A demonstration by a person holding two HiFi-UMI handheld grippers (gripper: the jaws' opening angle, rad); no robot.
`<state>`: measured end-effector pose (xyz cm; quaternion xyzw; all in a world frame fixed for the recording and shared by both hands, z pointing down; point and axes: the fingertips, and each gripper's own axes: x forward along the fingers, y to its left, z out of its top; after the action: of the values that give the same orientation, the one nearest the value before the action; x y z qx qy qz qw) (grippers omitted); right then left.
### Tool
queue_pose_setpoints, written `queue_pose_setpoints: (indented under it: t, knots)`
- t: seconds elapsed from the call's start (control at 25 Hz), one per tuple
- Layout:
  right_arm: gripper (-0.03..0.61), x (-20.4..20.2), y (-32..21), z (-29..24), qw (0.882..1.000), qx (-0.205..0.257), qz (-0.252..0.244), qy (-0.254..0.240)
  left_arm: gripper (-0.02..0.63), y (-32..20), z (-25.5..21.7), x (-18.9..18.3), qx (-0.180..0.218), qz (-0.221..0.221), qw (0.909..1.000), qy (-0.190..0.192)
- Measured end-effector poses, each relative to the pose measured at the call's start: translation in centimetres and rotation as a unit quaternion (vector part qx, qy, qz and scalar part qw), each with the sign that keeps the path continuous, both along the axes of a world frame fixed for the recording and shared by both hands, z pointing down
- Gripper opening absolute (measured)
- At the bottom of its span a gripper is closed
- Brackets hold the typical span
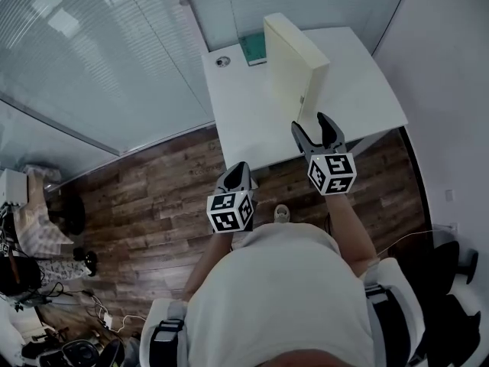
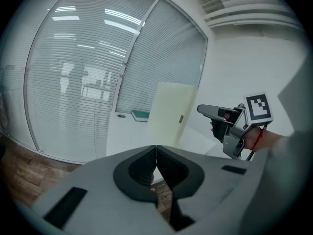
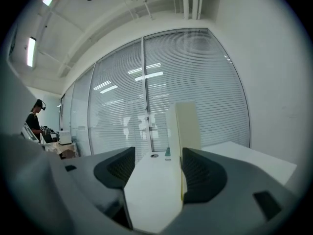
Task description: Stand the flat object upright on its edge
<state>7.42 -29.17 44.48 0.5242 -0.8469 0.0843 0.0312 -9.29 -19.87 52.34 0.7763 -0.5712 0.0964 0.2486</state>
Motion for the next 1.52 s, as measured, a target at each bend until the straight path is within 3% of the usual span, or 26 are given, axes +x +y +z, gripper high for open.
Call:
queue_pose_setpoints:
  t: [0.2,0.36,0.8,1.28,1.52]
  knots:
    - [0.152,-0.9,4.3,0.0,1.000,-0.014,-0.009,-0.008,0.021,2.3,-0.4,0.0,-0.001,0.011,0.9999,0.007]
    - [0.084,-1.7,7.1,0.1,1.000,-0.021,-0.009,-0.004,0.021,4.1,-1.1,-0.2,0.004,0.018,0.9998,0.007]
    - [0.037,-3.7,14.1,0.5,1.000,-0.020,-0.014,0.002,0.021,9.1,-1.8,-2.2,0.007,0.002,0.9999,0.013]
    - [0.025,-4.7,17.8,0.1,1.000,-0.008,-0.025,0.001,0.021,12.1,-2.1,-3.2,0.011,-0.014,0.9997,0.017]
    - [0.020,-4.5,18.5,0.0,0.999,0.005,-0.021,0.036,0.021,12.5,-2.2,-3.0,0.015,-0.010,0.9996,0.023]
